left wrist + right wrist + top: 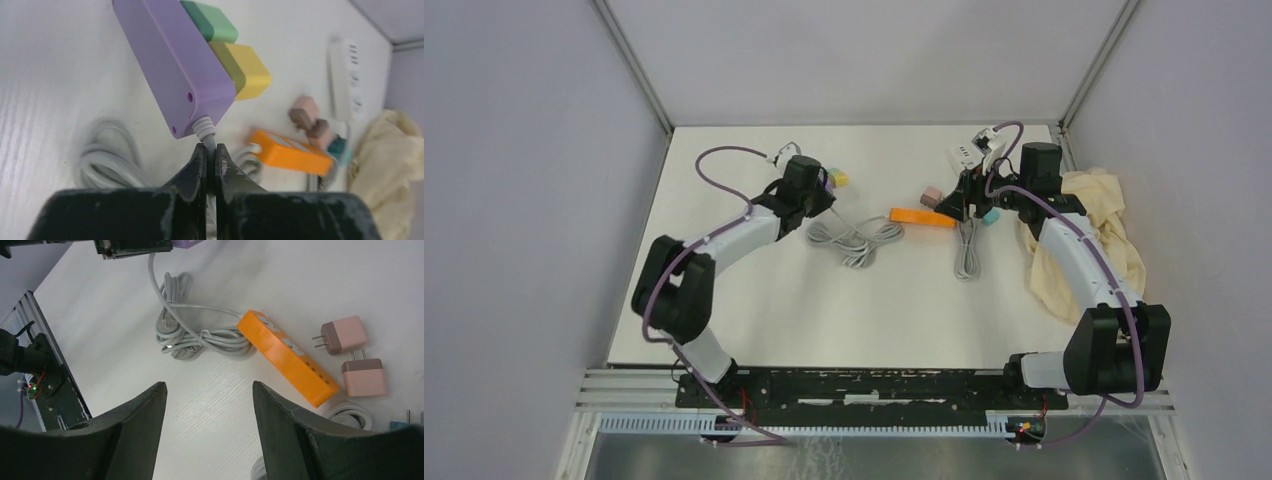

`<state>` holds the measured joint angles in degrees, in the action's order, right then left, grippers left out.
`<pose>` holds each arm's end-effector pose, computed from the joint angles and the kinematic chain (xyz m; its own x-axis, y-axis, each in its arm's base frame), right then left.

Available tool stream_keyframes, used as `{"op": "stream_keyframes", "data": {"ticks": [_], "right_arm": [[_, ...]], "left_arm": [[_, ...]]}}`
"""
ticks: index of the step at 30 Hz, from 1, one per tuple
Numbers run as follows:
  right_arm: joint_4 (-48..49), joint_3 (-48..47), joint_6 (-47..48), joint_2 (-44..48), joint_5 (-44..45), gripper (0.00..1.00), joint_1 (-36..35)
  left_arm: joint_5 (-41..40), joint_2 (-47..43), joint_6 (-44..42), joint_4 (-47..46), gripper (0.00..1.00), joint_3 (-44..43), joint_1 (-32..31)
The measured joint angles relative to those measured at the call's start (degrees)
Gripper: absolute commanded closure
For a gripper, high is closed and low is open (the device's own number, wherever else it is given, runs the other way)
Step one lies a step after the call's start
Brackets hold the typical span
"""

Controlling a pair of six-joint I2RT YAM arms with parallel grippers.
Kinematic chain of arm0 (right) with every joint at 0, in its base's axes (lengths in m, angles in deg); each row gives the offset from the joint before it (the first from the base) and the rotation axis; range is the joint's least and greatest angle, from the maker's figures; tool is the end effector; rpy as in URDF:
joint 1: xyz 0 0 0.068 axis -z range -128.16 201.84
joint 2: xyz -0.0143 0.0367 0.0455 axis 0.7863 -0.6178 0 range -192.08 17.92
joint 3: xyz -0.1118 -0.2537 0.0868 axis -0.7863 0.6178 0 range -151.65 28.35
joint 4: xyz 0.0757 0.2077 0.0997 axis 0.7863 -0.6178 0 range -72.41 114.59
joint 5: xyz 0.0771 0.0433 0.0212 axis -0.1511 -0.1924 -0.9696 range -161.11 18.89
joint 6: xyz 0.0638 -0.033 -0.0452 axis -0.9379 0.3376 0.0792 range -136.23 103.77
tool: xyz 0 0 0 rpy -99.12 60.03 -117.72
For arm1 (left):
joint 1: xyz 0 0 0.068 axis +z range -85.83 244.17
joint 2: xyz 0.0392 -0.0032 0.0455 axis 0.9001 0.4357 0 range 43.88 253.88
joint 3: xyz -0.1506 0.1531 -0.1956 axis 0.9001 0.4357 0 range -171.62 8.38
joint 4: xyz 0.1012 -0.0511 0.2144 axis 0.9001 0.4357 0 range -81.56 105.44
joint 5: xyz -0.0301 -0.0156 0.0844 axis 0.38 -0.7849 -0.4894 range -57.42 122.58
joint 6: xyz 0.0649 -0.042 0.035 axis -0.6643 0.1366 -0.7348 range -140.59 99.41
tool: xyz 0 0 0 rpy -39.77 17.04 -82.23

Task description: Pull the plug off the socket

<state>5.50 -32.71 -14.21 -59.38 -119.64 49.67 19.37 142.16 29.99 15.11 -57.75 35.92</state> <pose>0.2888 0.0669 0.3123 -0.5552 -0.0445 -0.8306 -0.6559 0.6374 0.4043 0.3578 -0.1730 0.2320 -0.5856 -0.5392 -0.6053 -0.2335 0.8273 -0.5110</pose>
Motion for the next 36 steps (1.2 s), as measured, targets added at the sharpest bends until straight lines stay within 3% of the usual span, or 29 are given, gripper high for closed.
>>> {"op": "stream_keyframes", "data": {"ticks": [5,8,12,16,24,36], "right_arm": [[3.7,0.5,-5.0,-0.6,-4.0,0.27,0.0],[12.8,3.4,-14.3,-2.9,-8.2,0.17,0.0],[28.7,9.6,-29.9,-8.7,-10.6,0.07,-0.5],[38.7,14.6,-42.4,-12.1,-9.7,0.01,-2.0],[43.0,16.7,-56.8,-11.9,-2.3,0.01,-6.5],[33.2,15.3,-64.7,-13.9,3.7,0.01,-15.4]], "left_arm": [[9.5,-15.3,-4.1,-15.6,0.97,14.5,-0.5],[12.7,-21.2,-4.2,-27.2,0.97,24.3,-1.7],[14.4,-23.0,-4.2,-39.1,0.97,32.9,-5.2],[15.5,-22.9,-4.2,-48.0,0.97,38.4,-9.4],[15.7,-21.1,-4.3,-64.7,0.97,47.7,-15.5],[14.9,-14.8,-4.3,-77.5,0.97,50.0,-19.3]]}}
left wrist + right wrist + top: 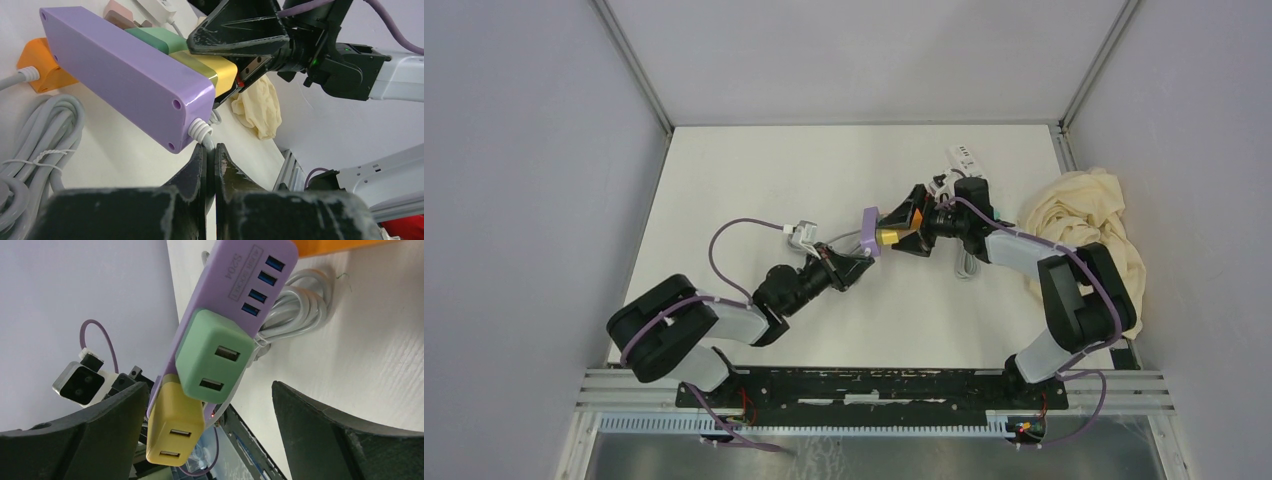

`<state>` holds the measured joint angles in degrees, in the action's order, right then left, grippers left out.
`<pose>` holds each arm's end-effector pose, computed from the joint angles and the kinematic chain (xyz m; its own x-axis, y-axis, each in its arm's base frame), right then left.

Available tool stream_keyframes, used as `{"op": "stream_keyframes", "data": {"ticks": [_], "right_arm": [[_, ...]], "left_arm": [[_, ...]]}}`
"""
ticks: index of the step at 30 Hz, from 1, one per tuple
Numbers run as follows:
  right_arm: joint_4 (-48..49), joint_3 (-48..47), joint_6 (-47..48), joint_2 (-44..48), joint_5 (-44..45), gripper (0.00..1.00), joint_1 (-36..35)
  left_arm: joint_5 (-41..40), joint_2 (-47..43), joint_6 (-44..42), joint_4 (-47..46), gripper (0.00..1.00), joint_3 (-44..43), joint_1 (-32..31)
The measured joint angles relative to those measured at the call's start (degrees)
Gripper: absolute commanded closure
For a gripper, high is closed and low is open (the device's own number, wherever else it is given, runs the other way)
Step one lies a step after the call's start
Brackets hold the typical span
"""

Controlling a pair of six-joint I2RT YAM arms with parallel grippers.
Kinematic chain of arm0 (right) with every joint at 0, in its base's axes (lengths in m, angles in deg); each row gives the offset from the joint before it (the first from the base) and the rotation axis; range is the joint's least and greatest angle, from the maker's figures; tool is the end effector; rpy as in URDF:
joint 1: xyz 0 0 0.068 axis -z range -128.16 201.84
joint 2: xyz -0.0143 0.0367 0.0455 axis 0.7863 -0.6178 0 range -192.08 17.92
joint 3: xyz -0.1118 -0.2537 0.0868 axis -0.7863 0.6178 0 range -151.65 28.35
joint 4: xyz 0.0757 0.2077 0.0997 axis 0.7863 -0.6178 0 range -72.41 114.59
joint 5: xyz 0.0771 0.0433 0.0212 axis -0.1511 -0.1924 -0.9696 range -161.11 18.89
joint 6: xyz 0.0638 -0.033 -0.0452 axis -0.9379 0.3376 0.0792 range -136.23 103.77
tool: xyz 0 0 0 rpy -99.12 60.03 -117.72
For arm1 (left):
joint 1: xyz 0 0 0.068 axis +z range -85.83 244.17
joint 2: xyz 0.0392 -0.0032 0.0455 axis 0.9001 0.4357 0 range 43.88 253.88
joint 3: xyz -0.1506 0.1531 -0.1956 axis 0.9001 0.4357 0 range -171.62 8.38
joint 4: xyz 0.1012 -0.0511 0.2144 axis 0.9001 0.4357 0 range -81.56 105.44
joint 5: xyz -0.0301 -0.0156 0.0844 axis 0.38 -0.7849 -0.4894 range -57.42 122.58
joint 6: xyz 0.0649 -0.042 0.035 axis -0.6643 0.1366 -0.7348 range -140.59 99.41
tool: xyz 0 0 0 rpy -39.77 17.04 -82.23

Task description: Pull the plug off the socket

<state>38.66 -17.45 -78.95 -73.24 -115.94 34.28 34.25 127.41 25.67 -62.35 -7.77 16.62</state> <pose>0.3032 0.1511 0.2121 -0.9277 0.3674 -0.0662 0.0788 0.3660 0.9273 0.1862 -0.2069 0.2184 -0.5194 -0.5022 -0.6914 0.5525 0.4198 -0.7200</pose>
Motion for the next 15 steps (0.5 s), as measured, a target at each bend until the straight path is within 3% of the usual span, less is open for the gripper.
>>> {"op": "stream_keyframes", "data": {"ticks": [9,15], "right_arm": [[-2.2,-0.7,-2.4,-1.9,0.1,0.03,-1.3],[-2.9,-1.3,-2.4,-3.3,0.0,0.28,-2.0]], "left_arm": [[4.6,6.8,0.0,-5.2,0.97,-1.2,-1.3],[8.4,13.1,0.1,-9.8,0.97,-2.6,-2.4]]}}
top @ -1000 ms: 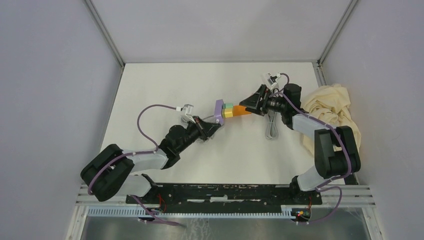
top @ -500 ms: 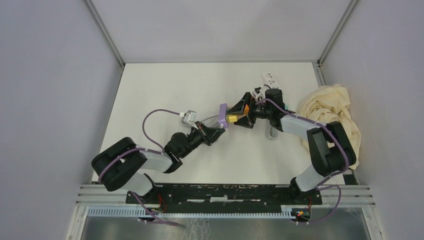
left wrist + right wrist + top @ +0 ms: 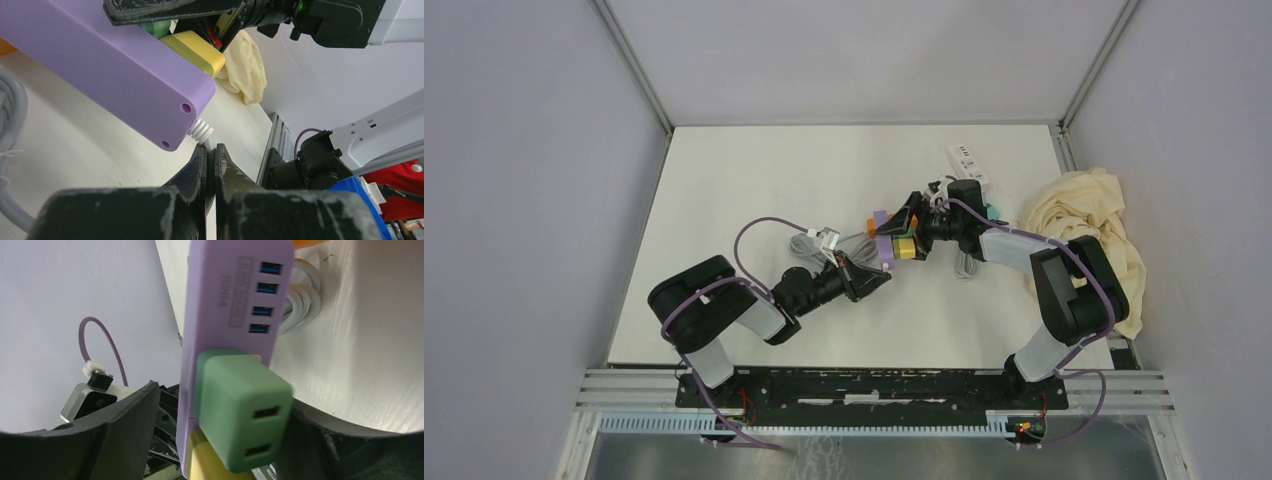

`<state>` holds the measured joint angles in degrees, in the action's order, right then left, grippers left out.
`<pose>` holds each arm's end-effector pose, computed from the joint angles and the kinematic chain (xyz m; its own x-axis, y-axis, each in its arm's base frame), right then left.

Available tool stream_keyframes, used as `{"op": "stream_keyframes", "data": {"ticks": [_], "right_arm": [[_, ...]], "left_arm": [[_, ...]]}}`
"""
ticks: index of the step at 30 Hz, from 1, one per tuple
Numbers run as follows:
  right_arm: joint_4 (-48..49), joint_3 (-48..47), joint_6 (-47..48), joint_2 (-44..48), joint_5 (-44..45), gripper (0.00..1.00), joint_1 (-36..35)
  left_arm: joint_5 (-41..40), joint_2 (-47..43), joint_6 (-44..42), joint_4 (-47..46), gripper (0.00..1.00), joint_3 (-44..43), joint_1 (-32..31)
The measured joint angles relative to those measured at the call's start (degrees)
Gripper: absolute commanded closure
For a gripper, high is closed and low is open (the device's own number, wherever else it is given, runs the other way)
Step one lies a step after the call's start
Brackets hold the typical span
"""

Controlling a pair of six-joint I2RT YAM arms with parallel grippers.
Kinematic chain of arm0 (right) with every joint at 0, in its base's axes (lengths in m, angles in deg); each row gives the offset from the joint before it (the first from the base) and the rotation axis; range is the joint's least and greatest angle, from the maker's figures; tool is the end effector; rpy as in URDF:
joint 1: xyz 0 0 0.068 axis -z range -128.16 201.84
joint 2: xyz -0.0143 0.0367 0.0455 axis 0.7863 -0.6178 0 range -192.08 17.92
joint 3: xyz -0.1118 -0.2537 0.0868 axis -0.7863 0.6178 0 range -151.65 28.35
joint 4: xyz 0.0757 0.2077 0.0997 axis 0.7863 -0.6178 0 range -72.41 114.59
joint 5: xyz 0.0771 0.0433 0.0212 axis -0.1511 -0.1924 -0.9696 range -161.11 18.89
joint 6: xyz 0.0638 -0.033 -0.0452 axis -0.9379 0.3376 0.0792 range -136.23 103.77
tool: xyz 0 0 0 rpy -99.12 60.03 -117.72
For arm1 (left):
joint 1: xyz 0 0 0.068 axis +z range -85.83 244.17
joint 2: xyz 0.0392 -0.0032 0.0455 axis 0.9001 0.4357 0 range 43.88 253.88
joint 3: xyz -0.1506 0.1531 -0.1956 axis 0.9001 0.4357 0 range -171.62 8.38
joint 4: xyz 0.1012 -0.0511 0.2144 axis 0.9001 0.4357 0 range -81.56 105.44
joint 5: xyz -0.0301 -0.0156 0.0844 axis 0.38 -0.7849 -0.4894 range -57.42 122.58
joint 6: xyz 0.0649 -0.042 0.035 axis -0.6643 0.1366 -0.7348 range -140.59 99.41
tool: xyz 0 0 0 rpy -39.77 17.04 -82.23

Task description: Pull the plug off the socket

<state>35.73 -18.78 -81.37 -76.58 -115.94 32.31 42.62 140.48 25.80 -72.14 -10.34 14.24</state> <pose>0.3036 0.1635 0.1952 -0.9357 0.3507 0.0390 0.1804 0.3805 0.9070 0.1867 -0.2422 0.1937 -0.6059 -0.3872 -0.6949 0.6190 0.3191 -0.7176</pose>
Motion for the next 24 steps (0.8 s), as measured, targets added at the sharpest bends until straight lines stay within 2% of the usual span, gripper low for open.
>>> {"op": "stream_keyframes", "data": {"ticks": [4,6,7,13,17,21,24], "right_arm": [[-0.6,0.0,0.8,-0.3,0.4,0.53,0.0],[-0.5,0.0,1.3,-0.3,0.4,0.68,0.0],[-0.5,0.0,1.7,-0.4,0.4,0.72,0.0],[-1.0,-1.2,6.1,-0.4,0.0,0.85,-0.2],[-1.3,-2.5,10.4,-0.4,-1.1,0.9,-0.2],[-2.6,-4.0,16.1,-0.1,-2.6,0.94,-0.2],[-3.3,-4.4,20.7,0.7,-3.9,0.99,-0.2]], "left_arm": [[0.8,1.4,0.1,-1.2,0.93,-0.4,-0.1],[0.9,1.8,0.1,-1.5,0.83,-0.5,-0.1],[1.0,2.1,0.2,-1.7,0.76,-0.5,-0.1],[1.0,2.6,1.4,-1.8,0.25,-0.1,-0.5],[-0.1,-0.7,0.4,0.5,0.12,2.6,-0.7],[-1.3,-11.9,-3.6,8.2,0.0,4.7,-0.7],[-3.0,-23.1,-7.7,13.9,0.01,5.9,-0.7]]}}
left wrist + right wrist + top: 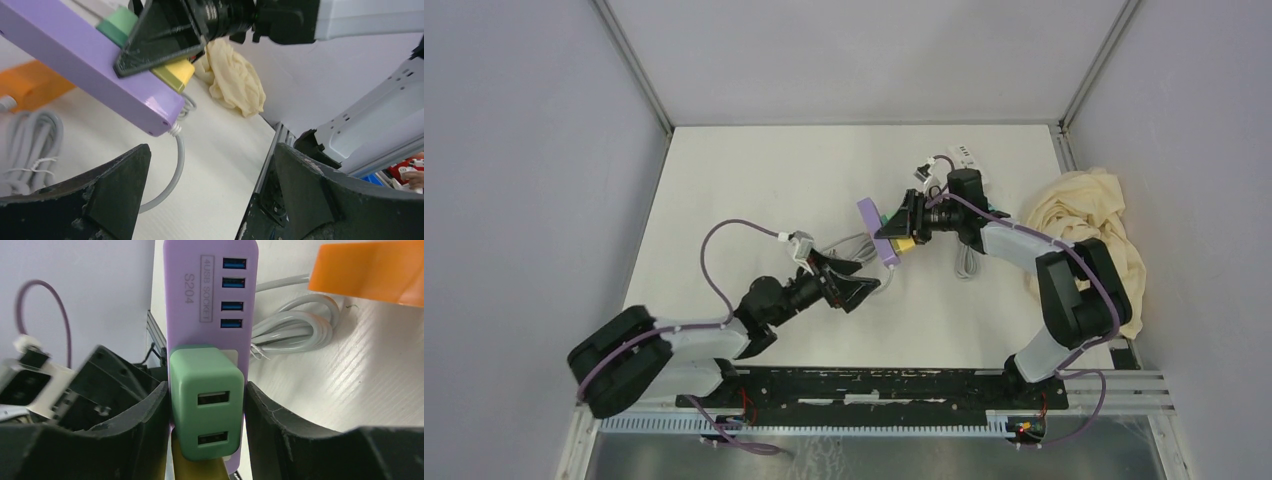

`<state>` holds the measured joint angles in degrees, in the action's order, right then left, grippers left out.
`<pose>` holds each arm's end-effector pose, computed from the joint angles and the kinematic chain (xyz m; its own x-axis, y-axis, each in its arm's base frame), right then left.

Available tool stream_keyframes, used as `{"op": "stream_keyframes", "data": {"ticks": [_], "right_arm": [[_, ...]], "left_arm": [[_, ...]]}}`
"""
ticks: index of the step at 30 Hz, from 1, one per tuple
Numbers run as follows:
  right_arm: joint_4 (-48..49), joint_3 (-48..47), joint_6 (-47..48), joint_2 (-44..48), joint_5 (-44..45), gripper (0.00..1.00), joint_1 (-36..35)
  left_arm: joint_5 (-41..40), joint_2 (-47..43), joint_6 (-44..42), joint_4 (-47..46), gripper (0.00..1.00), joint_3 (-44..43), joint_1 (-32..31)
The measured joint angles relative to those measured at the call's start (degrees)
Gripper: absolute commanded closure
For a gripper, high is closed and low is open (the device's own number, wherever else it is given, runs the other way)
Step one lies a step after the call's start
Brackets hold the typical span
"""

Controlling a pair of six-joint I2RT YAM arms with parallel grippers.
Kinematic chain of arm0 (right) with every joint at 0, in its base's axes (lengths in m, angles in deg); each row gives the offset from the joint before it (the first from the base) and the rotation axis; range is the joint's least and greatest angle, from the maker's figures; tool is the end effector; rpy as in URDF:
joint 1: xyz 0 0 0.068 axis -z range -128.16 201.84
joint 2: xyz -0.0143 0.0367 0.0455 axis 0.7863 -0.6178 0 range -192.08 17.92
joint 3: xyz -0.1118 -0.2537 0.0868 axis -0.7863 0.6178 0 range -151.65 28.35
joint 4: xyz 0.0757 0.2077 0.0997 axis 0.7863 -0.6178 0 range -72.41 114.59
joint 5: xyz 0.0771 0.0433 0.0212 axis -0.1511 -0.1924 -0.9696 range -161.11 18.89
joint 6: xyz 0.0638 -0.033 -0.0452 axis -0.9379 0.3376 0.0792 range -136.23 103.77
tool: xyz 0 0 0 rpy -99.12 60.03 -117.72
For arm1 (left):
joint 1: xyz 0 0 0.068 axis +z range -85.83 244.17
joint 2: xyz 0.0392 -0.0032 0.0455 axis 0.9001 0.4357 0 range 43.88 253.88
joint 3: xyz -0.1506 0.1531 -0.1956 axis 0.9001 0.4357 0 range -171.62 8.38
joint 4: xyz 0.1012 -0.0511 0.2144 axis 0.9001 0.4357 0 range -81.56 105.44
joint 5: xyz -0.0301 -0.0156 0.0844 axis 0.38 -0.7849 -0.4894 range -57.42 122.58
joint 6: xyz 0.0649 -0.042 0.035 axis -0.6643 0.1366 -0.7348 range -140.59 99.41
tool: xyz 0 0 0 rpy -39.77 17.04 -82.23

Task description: Pull the plug off the socket

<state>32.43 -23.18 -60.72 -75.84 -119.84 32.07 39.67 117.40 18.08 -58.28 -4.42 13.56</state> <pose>0.3074 0.1701 0.2190 -0.9446 0.1515 -0.2911 -0.2030 0.4271 0.8811 0.1511 -0.1986 0.2329 -0.4762 -0.3972 -0.7845 0.7011 0.3671 -0.6113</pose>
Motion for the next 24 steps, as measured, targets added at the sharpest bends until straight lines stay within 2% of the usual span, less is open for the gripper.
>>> {"op": "stream_keyframes", "data": {"ticks": [5,8,11,16,24], "right_arm": [[-0.3,-0.1,9.0,2.3,-4.5,1.0,0.0],[-1.3,-0.1,15.9,5.4,-6.9,1.0,0.0],[-3.6,-0.1,24.9,10.1,-8.5,0.97,-0.4],[-7.1,0.0,40.2,18.2,-11.8,0.93,-1.9],[-10.9,1.3,52.5,21.1,-16.7,0.92,-3.8]], "left_arm": [[-4.4,-19.1,-4.5,8.4,0.01,4.8,0.1],[-5.4,-26.6,-5.7,11.5,0.01,6.8,0.3],[-5.4,-30.3,-6.2,11.5,0.01,9.0,0.4],[-0.8,-27.2,-6.8,9.0,0.01,9.8,0.9],[9.6,-14.1,-6.3,-1.5,0.01,6.2,4.8]]}}
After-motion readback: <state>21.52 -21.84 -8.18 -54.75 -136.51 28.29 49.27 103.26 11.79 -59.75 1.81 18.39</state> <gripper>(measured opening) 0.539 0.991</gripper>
